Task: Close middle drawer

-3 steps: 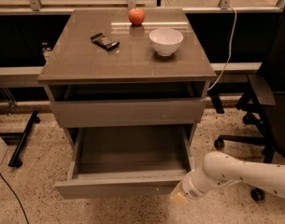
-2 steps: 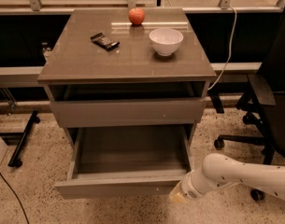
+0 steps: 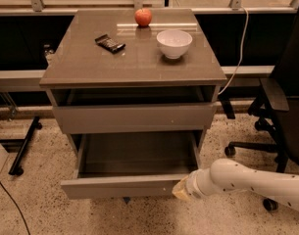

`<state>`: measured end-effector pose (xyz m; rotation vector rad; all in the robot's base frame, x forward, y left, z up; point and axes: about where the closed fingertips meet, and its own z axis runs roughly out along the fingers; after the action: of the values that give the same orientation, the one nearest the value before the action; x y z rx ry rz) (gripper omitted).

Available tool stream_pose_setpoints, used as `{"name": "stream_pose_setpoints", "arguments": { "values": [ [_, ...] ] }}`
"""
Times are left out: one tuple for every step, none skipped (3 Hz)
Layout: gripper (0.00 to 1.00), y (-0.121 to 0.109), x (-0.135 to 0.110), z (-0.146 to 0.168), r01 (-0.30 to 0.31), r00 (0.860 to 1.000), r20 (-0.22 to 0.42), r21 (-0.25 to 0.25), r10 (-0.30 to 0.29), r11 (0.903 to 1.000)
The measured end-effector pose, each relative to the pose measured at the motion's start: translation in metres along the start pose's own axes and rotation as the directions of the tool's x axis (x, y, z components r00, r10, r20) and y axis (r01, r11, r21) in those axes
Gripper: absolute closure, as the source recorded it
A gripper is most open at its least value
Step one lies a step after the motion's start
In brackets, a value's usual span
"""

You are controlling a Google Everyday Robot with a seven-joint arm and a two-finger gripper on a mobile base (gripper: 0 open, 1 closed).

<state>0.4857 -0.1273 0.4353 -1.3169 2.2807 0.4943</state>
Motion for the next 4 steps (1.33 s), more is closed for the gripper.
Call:
{"name": "stream_pose_setpoints", "arguments": {
  "values": [
    [1.00,-0.020,-0.021,0.004,0.029,0.997,0.068,0.034,-0.031,0.9990],
    [1.00,-0.039,-0.038,0.014,0.046,0.991,0.121,0.050,-0.051,0.9977],
    [1.00,-0.039,-0.038,0.014,0.046,0.991,0.121,0.050,-0.051,0.9977],
    [1.00,-0.058,-0.052,0.023,0.050,0.986,0.157,0.056,-0.058,0.9972]
  ]
}}
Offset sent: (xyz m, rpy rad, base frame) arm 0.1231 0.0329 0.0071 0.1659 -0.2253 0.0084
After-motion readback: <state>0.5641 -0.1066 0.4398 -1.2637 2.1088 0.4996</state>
